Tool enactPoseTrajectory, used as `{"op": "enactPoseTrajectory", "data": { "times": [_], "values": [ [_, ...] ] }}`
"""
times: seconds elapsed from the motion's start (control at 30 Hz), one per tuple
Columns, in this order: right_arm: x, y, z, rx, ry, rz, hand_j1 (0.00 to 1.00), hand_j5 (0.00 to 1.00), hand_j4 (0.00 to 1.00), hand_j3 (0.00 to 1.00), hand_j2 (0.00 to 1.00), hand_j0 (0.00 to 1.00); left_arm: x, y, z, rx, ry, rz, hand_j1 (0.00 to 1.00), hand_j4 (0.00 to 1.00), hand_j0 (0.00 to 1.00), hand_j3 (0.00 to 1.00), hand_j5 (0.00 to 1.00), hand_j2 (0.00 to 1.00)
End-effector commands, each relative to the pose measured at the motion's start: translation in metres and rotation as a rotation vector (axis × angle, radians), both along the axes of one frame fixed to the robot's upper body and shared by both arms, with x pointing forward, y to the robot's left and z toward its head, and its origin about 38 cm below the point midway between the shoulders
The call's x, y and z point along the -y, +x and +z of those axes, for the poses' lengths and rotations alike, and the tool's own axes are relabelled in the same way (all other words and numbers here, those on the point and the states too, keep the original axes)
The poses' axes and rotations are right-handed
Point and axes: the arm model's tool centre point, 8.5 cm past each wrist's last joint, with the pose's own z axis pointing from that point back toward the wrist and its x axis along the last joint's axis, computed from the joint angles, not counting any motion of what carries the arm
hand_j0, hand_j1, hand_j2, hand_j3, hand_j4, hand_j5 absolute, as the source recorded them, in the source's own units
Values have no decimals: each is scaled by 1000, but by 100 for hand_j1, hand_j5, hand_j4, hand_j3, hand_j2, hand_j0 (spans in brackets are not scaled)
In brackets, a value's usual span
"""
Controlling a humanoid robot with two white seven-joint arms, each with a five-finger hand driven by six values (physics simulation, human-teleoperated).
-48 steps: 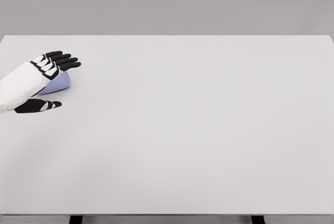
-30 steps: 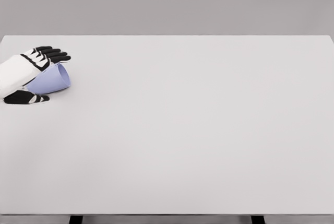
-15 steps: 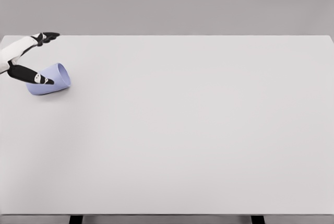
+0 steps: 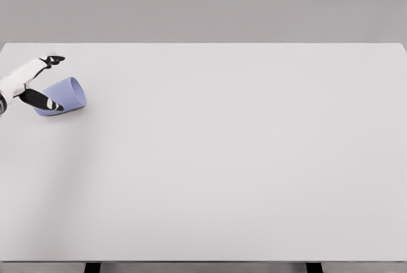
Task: Flip the cup with left arm and place it on the table
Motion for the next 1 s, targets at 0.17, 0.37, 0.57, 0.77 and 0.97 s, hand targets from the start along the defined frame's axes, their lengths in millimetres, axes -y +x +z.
{"op": "enactPoseTrajectory", "data": {
  "times": [0.17,0.37,0.57,0.77,0.97],
  "values": [
    [0,0,0,0,0,0,100,100,100,100,100,100,-1,4,-23,-56,-3,12,98,98,98,98,98,98],
    [0,0,0,0,0,0,100,100,100,100,100,100,3,14,-29,-78,-11,15,98,98,98,98,98,98],
    [0,0,0,0,0,0,100,100,100,100,100,100,10,16,-33,-72,18,18,98,98,98,98,98,98],
    [0,0,0,0,0,0,100,100,100,100,100,100,8,21,-36,-80,31,38,98,98,98,98,98,98],
    [0,0,0,0,0,0,100,100,100,100,100,100,6,25,-39,-88,26,43,97,97,97,97,97,97]
  ]
}}
